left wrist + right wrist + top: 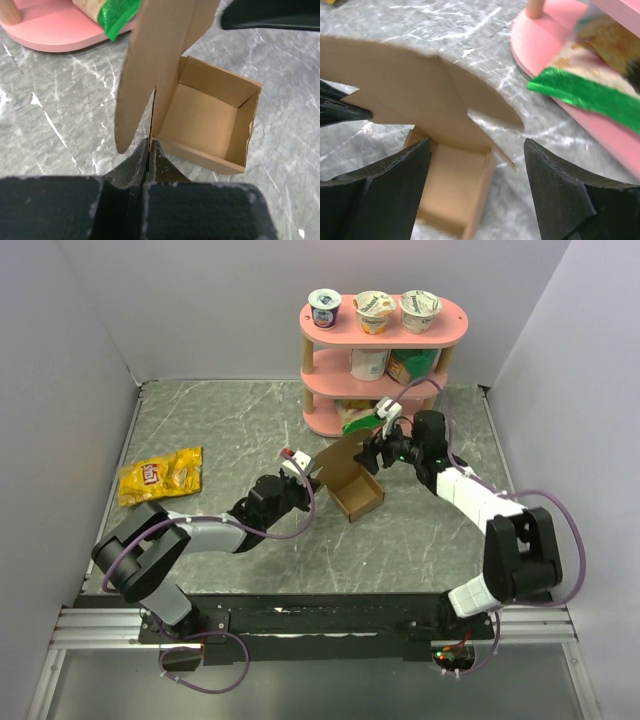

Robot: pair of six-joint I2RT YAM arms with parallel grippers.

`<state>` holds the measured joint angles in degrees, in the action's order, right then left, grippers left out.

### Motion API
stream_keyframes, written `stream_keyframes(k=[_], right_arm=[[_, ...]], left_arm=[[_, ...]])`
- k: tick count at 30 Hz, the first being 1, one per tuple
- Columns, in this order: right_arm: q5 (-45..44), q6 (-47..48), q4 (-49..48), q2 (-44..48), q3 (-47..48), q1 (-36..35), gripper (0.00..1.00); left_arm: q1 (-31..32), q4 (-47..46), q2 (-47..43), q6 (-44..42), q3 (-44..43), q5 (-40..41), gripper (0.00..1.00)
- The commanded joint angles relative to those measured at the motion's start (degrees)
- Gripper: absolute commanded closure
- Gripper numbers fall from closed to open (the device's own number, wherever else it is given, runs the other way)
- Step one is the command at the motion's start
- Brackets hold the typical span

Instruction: Fold the paper box

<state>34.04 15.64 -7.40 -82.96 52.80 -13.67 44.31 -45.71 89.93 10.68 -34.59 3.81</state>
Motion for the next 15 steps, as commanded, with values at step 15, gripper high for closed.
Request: stream_keyframes(k=[15], right_arm=[[2.0,6.1,-2.1,-0.7,-1.3,1.4,0.37]], left_arm=[[-0.9,12.2,1.1,-1.3,-10.0,-1.6,0.99]])
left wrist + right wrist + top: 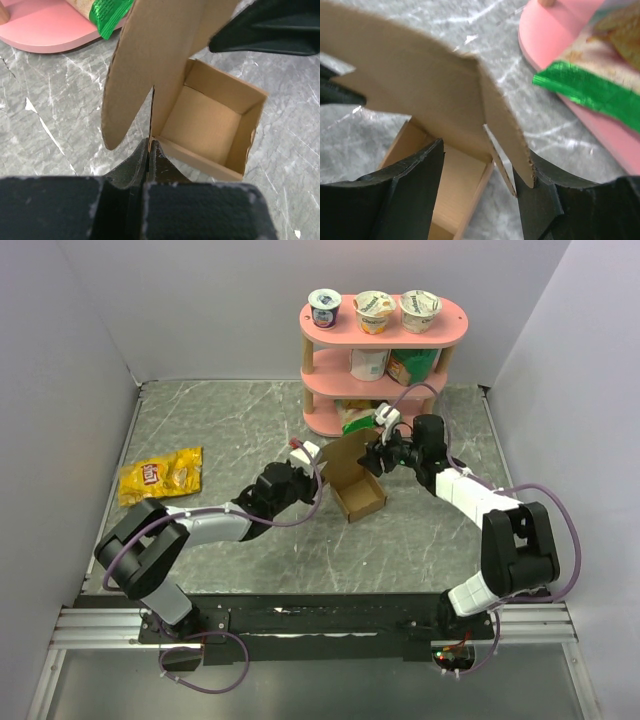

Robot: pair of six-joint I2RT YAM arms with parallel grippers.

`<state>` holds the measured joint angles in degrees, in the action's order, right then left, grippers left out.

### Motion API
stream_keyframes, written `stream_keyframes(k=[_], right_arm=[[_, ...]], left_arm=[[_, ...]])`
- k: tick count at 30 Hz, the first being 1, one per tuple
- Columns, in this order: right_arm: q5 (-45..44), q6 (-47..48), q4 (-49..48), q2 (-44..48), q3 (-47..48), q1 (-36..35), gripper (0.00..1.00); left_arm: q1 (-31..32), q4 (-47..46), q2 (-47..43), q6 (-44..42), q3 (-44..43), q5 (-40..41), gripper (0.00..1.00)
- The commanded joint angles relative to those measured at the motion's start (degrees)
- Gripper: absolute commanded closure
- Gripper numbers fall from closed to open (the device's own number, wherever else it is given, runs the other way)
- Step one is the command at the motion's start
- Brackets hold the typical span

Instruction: Fold the paper box

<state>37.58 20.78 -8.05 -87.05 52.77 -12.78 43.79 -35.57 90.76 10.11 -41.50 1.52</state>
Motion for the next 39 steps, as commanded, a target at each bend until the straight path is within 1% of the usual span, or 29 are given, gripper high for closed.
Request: stream_keyframes(k=[1,2,5,8,10,11,13,15,18,19,20,21,23,24,25,26,27,28,32,33,34,39], right_arm=[[-1.7,0.9,-2.0,3.8,-1.6,0.4,0.38],[-1.8,0.8,-2.3,4.0,-1.9,0.6,0.39],[-1.5,0.6,-2.0,3.9,-1.8,0.8,0.49],[-1.9,1.1,1.7,2.7,0.5,0.8,0.69],[-2.7,1.0,2.4,2.4,1.3,0.6,0.88],[-2.8,0.8,2.2,2.4,1.1,0.7,1.00],[-3.4,0.3,2.4,2.9,0.9,0.6,1.00],[-5.9,-0.9,0.9,4.3,-0.5,-0.3,1.00],[-13.0,-4.5,-3.5,7.1,-4.2,-3.2,1.00],[-15.1,-5.6,-5.2,7.7,-5.3,-4.2,1.00],[-20.2,-7.6,-6.8,8.3,-7.7,-5.7,1.00],[-22.7,-8.1,-8.8,9.1,-8.7,-8.7,1.00],[-31.4,-10.0,-10.5,9.3,-10.7,-12.5,1.00],[-35.9,-10.6,-10.9,9.0,-11.1,-13.8,1.00],[-39.7,-11.8,-12.5,8.7,-11.5,-16.6,1.00],[-42.0,-13.2,-11.7,8.6,-11.7,-17.8,1.00],[-46.6,-14.0,-12.6,8.4,-12.2,-18.9,1.00],[-48.4,-15.3,-14.3,8.1,-12.6,-20.0,1.00],[-51.6,-19.7,-12.6,6.5,-12.2,-22.6,1.00],[-52.5,-20.1,-12.4,6.1,-12.0,-23.3,1.00],[-55.9,-20.3,-12.2,5.9,-11.7,-24.3,1.00],[-62.5,-20.7,-12.4,5.7,-11.2,-27.7,1.00]], left_arm=[[-0.4,1.8,0.0,-0.7,-2.9,0.6,0.99],[-0.5,1.8,-0.1,-1.0,-2.8,0.3,0.99],[-0.5,2.5,-0.5,-1.1,-2.9,0.2,0.99],[-0.6,2.9,-0.8,-1.0,-2.8,0.2,0.99],[-0.6,3.1,-0.9,-1.1,-2.7,0.4,0.99],[-0.6,3.4,-0.8,-0.8,-2.8,0.5,0.99],[-0.6,3.9,-0.8,-0.6,-3.3,1.0,0.99],[-0.6,4.7,-0.4,0.6,-4.3,1.7,0.99],[-0.5,5.2,0.2,3.6,-5.7,2.5,0.99],[-0.4,5.2,0.4,6.1,-5.9,3.8,0.99],[-0.4,5.1,0.5,7.2,-6.1,4.4,0.99],[-0.3,4.5,0.5,8.2,-6.1,5.0,0.99],[0.2,3.9,0.7,9.9,-6.1,7.2,0.99],[0.6,3.7,0.9,10.2,-6.1,8.1,0.99],[1.2,3.4,1.3,10.5,-6.1,8.9,0.99],[1.5,3.1,1.6,10.8,-5.8,10.8,0.99],[1.9,2.6,1.7,10.9,-5.4,11.4,0.99],[2.1,1.3,2.1,11.2,-5.1,12.0,0.99],[3.3,-1.3,2.5,11.8,-3.1,15.1,0.99],[3.9,-1.5,2.6,11.6,-3.0,15.6,0.99],[4.3,-2.5,2.7,11.1,-2.8,15.9,0.99],[6.5,-5.3,1.9,10.2,-0.9,18.0,0.99]])
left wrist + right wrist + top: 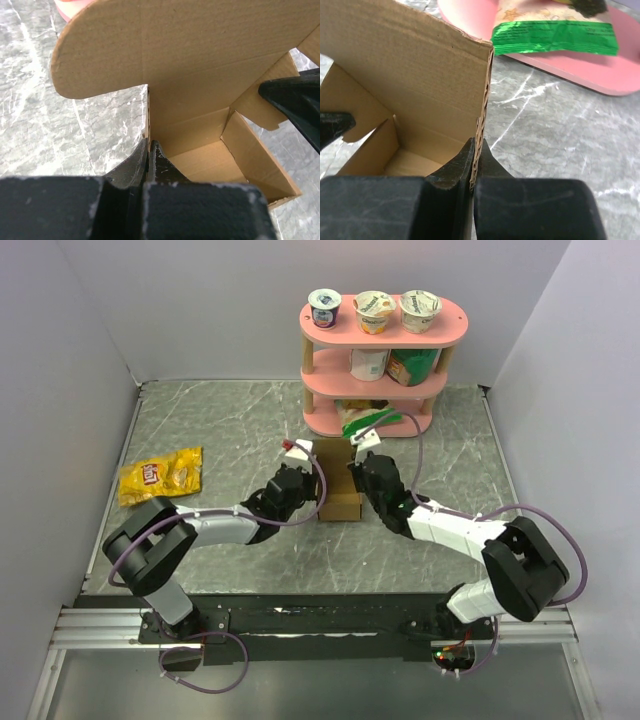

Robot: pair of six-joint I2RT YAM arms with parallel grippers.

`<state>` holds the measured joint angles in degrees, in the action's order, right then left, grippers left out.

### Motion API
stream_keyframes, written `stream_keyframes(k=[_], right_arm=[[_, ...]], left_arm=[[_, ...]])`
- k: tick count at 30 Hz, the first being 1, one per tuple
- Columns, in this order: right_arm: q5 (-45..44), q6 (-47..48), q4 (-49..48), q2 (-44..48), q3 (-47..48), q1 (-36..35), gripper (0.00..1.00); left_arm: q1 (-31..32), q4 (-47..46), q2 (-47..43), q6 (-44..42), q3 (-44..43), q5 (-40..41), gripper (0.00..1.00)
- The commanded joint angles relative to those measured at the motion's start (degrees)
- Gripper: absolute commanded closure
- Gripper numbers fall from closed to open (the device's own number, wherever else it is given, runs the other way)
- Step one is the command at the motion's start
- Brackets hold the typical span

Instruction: Fold the paper box

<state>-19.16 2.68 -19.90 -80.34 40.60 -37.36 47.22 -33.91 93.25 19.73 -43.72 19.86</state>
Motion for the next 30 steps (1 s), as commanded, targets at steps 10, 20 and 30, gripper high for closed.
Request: stream_keyframes(k=[10,20,30], right_arm=[[-13.8,-13.4,5.2,-2.3,3.0,-6.0,1.00],[-20.1,-26.2,9.0,-3.2,1.7,-9.4,1.00],[-27.8,-32.8,11.4,-5.7,0.7,-14.4,1.00]], left_arm=[[6.4,-9.8,1.5,2.7,2.9,1.5,0.99],[8.1,-13.5,2.2,4.4,5.8,2.6,0.99],[9.3,-13.7,5.3,8.8,4.1,3.3,0.99]])
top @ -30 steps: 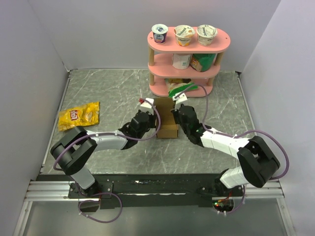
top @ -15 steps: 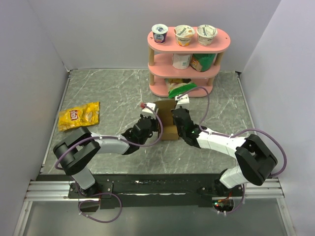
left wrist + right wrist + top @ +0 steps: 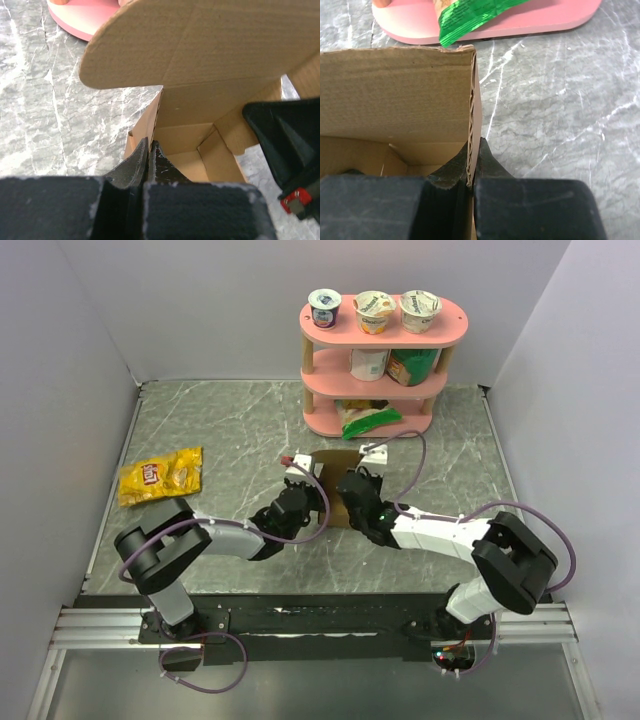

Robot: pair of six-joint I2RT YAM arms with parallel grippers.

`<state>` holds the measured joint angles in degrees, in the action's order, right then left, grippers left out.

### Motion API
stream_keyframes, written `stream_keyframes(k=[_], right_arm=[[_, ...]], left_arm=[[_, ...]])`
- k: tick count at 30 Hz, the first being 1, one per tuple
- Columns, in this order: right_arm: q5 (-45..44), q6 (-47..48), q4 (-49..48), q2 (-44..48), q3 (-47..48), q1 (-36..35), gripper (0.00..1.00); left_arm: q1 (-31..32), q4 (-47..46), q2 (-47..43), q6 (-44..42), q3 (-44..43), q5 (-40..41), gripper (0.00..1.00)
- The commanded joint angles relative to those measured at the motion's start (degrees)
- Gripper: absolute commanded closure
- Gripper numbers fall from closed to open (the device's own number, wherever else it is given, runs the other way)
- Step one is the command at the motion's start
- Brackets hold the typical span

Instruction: Fold the paper box

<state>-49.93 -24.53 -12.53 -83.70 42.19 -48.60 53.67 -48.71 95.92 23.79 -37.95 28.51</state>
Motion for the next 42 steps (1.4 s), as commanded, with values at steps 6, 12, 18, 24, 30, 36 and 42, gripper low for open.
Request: stream_keyframes(k=[6,12,18,24,30,36,42], right_arm=[[1.8,-10.0,6.6,-3.3,-1.9,-4.7,1.00],[-1.5,-18.0,14.1,-4.1,-1.2,-7.8,1.00],[-3.2,-27.7,26.8,-5.8,1.5,-10.5,0.96],[-8.3,-35.7,39.1,-4.8,3.3,-14.5,0.63],[-10.9,-38.6,44.4,1.0,1.7,-19.9,0.20],[-12.6,-45.1,53.3,4.8,2.2,-25.4,0.12],[-13.4,-40.9,49.7,12.9,-0.8,-31.0,0.00]], left_arm=[[4.3,-1.6,4.0,4.6,1.8,-3.1,0.99],[5.8,-4.6,3.8,3.3,5.9,-0.4,0.99],[7.9,-5.4,3.5,2.3,8.1,2.9,0.99],[9.4,-6.5,4.9,1.8,9.5,6.6,0.99],[10.2,-6.5,5.9,1.1,9.1,8.8,0.99],[11.0,-6.0,5.9,0.4,9.0,10.2,0.99],[11.3,-3.2,4.9,0.3,7.8,11.0,0.99]])
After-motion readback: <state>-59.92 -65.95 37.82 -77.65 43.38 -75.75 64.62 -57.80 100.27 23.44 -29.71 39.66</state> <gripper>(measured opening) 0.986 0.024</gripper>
